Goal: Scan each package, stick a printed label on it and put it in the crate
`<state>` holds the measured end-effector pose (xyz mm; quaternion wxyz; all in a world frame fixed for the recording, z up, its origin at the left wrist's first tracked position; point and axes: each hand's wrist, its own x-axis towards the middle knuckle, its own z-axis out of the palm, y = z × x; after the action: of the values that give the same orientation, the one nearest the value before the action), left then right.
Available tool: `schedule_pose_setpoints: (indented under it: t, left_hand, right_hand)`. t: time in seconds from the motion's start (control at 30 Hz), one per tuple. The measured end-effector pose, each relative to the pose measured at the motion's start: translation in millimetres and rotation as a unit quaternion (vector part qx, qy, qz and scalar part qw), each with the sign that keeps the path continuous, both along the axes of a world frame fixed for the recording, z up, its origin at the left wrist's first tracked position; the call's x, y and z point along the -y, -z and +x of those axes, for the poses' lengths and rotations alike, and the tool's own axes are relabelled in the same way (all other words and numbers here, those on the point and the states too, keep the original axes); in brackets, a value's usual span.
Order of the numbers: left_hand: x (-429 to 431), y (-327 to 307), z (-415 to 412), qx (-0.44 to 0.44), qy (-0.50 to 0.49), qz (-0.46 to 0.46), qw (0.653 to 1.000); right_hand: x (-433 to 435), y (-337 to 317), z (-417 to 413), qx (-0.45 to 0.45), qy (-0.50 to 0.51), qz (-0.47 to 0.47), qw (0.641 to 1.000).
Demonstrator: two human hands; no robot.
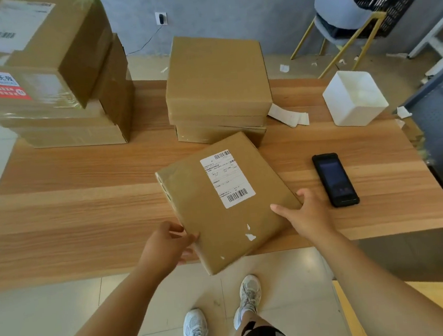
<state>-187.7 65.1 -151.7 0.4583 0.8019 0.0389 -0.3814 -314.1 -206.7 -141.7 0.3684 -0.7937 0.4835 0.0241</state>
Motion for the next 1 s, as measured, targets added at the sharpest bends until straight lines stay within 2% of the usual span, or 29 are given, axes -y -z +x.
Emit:
schedule_pose_setpoints:
  t: [0.1,0.27,0.43,0.57,0.67,0.77,0.9,1.0]
  left_hand:
    - [2.5,-0.8,1.9,0.062,0.025,0.019,0.998]
    - [14.9,-3.9,11.0,0.144,0.050,-0.004,0.988]
    - [36.2,-5.0,12.3,0.160,0.077,-0.010,0.984]
    - [44.6,-8.3,14.4,0.169,0.100,0.039,0.980]
    - [46.6,-13.8,14.2,0.242,0.121,0.092,0.958]
    - [54.7,-22.8,10.3,0.319,0.135,0.088,0.934]
    - [87.1,-33.3,0.7,0.353,0.184,0.059,0.915]
    - [124.2,-34.5,-7.2,0.370,0.219,0.063,0.901]
  right_hand:
    - [-9.2,0.9,-19.1,-0.015,-0.017,0.011,1.000]
    - [-12.5,5.1,-35.0,-0.020,0.002,0.009,1.000]
    - [-0.8,2.6,-19.2,-0.009,-0.001,-0.017,1.000]
    - [20.0,1.5,-10.8,-0.030,-0.025,-0.007,0.999]
    - [38.6,0.0,-12.6,-0.056,-0.071,0.014,0.996]
    - [60.1,-2.7,-20.0,-0.048,-0.100,0.023,0.994]
    - [91.2,-3.4,-37.5,-0.028,-0.111,-0.013,0.993]
    - [116.7,-0.3,-49.6,-0.066,-0.097,-0.078,0.990]
